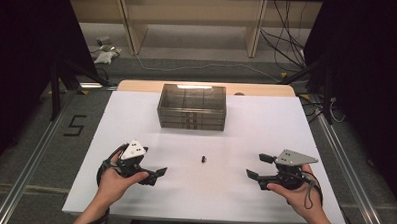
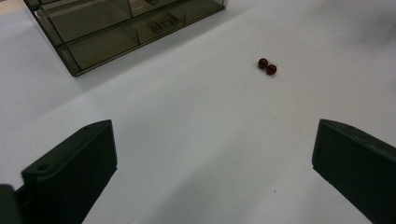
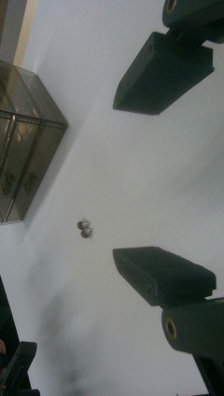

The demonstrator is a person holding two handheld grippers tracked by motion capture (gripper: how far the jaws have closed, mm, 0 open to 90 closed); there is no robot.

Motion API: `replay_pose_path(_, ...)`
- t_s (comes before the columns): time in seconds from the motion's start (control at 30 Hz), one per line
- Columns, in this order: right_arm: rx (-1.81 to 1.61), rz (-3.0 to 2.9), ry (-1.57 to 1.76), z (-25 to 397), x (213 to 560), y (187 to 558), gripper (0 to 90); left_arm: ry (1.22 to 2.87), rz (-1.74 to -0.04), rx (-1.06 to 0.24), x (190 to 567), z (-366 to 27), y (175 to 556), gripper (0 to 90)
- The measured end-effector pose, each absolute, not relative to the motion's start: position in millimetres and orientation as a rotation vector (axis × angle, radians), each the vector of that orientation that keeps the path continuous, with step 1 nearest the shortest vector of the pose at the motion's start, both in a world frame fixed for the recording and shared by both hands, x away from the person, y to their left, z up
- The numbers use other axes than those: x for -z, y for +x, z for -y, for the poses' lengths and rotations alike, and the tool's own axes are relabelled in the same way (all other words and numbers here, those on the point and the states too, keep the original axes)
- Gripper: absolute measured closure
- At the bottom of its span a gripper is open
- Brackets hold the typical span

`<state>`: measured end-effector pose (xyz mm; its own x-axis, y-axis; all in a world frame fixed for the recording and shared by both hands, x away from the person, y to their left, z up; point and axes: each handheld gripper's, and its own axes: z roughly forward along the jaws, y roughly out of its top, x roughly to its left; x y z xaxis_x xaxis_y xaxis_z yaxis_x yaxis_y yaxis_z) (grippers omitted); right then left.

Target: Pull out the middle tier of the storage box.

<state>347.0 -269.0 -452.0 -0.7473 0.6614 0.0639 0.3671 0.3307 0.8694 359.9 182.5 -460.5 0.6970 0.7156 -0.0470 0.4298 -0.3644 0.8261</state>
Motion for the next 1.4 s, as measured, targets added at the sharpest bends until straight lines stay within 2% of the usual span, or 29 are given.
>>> replay_pose_path(0.97,-1.289,-2.337,0.853,261,453,345,25.5,2.018,-0.865,-0.425,460,-179,362,0.0)
replay_pose_path(1.3,-1.212,-2.382,0.685,228,456,343,27.8,2.016,-0.871,-0.435,460,-179,362,0.1)
replay_pose_path(1.4,-1.216,-2.38,0.696,228,456,343,27.8,2.021,-0.862,-0.476,459,-174,364,1.8)
